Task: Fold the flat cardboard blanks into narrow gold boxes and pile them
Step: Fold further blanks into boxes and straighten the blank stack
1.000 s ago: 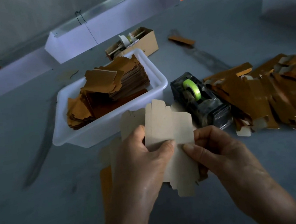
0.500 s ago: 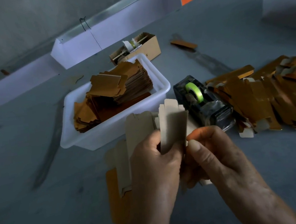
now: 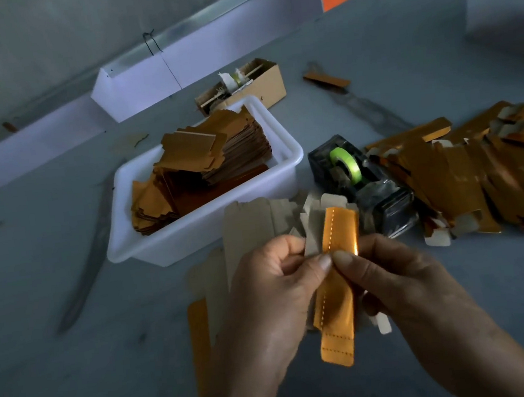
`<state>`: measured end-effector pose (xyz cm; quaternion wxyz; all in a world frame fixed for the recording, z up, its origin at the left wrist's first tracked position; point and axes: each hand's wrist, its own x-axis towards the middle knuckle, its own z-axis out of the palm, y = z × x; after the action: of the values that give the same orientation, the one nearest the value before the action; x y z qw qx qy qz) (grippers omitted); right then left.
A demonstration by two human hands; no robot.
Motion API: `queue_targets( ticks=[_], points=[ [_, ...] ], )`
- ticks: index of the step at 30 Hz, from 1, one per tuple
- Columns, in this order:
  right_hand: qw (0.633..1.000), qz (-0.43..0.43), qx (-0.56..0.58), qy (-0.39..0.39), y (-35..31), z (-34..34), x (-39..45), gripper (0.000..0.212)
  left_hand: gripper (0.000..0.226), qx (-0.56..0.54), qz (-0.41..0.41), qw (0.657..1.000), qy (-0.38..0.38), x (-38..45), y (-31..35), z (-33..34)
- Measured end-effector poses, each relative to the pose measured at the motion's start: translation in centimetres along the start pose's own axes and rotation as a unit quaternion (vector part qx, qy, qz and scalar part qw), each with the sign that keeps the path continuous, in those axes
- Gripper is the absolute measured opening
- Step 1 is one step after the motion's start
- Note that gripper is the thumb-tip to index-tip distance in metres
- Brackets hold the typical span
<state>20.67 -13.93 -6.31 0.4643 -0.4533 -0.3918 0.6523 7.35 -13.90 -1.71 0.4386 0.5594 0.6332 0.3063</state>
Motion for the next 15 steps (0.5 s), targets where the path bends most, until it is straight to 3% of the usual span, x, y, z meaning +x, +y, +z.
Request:
queue_targets(
  ticks=[5, 10, 15],
  points=[
    [0.998, 0.019, 0.063, -0.018, 0.1, -0.5, 0.4, 0.015, 0.015, 0.02, 0.006, 0.999, 0.047, -0.2, 0.1, 0.5],
    [0.996, 0.014, 0.091, 0.002, 0.2, -0.5, 0.6, 0.02, 0.01, 0.103, 0.032, 0.991, 0.084, -0.3, 0.6, 1.2],
    [0.997, 0.018, 0.067, 0.03, 0.1, -0.3, 0.7, 0.023, 0.038, 0.218, 0.055, 0.963, 0.146, -0.7, 1.2, 2.4]
  ],
)
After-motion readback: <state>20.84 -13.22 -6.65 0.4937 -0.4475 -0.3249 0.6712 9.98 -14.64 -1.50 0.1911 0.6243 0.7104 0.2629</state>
